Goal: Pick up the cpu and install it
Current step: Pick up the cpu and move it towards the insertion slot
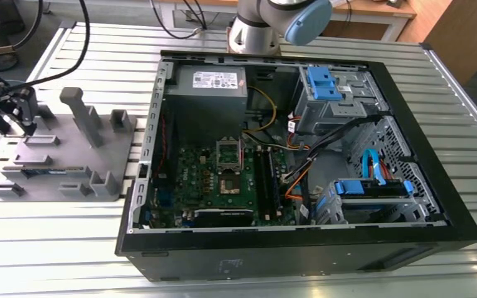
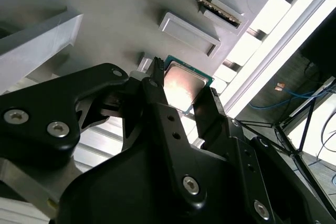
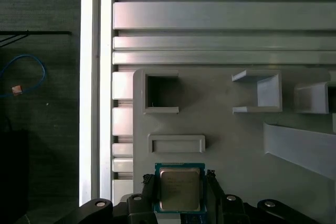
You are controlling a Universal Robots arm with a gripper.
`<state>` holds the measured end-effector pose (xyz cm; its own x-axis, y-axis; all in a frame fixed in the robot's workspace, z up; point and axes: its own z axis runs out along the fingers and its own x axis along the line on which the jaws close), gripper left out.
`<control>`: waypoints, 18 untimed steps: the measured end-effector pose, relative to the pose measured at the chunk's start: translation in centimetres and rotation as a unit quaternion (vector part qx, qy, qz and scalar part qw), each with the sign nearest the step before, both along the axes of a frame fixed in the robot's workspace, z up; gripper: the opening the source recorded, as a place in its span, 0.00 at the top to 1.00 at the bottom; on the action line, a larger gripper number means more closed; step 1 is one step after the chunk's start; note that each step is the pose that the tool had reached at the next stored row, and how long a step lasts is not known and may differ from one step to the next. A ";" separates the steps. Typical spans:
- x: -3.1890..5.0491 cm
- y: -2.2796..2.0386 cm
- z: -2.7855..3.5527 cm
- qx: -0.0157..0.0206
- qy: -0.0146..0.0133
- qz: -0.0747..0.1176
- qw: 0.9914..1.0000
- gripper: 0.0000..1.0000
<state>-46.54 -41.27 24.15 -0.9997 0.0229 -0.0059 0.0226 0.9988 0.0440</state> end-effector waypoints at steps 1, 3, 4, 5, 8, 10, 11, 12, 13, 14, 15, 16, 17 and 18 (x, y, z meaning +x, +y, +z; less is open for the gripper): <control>0.00 0.00 0.03 0.000 0.000 0.000 1.000 0.53; 0.00 0.00 0.13 0.000 0.000 0.000 1.000 0.53; 0.00 0.00 0.18 0.000 0.000 0.000 1.000 0.53; 0.00 0.00 0.20 0.000 0.000 0.000 1.000 0.53; 0.00 0.00 0.24 0.000 0.000 0.000 1.000 0.53; 0.00 0.00 0.44 0.000 0.000 0.000 1.000 0.53; 0.00 0.00 0.45 0.000 0.000 0.000 1.000 0.53; 0.00 0.00 0.47 0.000 0.000 0.000 1.000 0.53; 0.00 0.00 0.49 0.000 0.000 0.000 1.000 0.53; 0.00 0.00 0.52 0.000 0.000 0.000 1.000 0.53; 0.00 0.00 0.54 0.000 0.000 0.000 1.000 0.53; 0.00 0.00 0.56 0.000 0.000 0.000 1.000 0.53; 0.00 0.00 0.59 0.000 0.000 0.000 1.000 0.53; 0.00 0.00 0.62 0.000 0.000 0.000 1.000 0.53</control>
